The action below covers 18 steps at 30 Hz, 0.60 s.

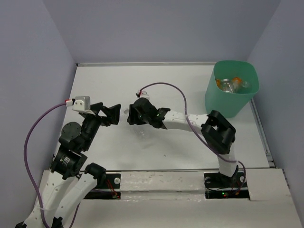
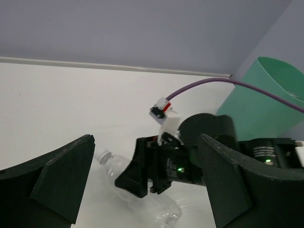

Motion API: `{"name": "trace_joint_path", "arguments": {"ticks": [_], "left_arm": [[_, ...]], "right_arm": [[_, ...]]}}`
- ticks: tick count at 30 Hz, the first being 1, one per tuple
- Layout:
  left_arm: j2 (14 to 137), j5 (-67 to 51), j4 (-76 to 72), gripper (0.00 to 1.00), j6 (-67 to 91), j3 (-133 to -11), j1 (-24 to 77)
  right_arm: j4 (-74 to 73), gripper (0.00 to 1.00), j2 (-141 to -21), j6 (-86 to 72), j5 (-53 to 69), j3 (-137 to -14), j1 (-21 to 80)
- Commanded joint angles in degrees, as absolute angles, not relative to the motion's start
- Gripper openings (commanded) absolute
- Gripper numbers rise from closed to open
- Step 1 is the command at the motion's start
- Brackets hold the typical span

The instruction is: Put the plastic bottles in the bin

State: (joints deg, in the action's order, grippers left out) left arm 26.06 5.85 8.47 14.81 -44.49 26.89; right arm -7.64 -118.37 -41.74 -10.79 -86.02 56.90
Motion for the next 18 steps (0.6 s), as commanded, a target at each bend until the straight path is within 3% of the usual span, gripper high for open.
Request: {"name": "trace_joint_path", "arguments": {"ticks": [1, 8, 12, 18], "left_arm": [[25.4, 5.6, 6.2, 0.99, 13.7, -44.0, 26.6], [25.3, 2.6, 5.7, 0.99, 14.2, -43.8, 26.8], [25.3, 0.3, 4.9, 0.99, 14.2, -43.4, 27.4], [25.2, 0.3, 5.2, 0.99, 13.8, -43.3, 28.7]], "right_arm": [[-2.6, 0.32, -100.9, -34.6, -15.7, -79.5, 54.0], [-2.5, 0.29, -73.1, -21.5, -25.0, -72.8, 35.8], [1.9, 0.26, -67.5, -16.4, -29.1, -73.4, 19.0], [13.8, 0.26, -69.9, -13.5, -31.3, -71.6, 5.6]]}}
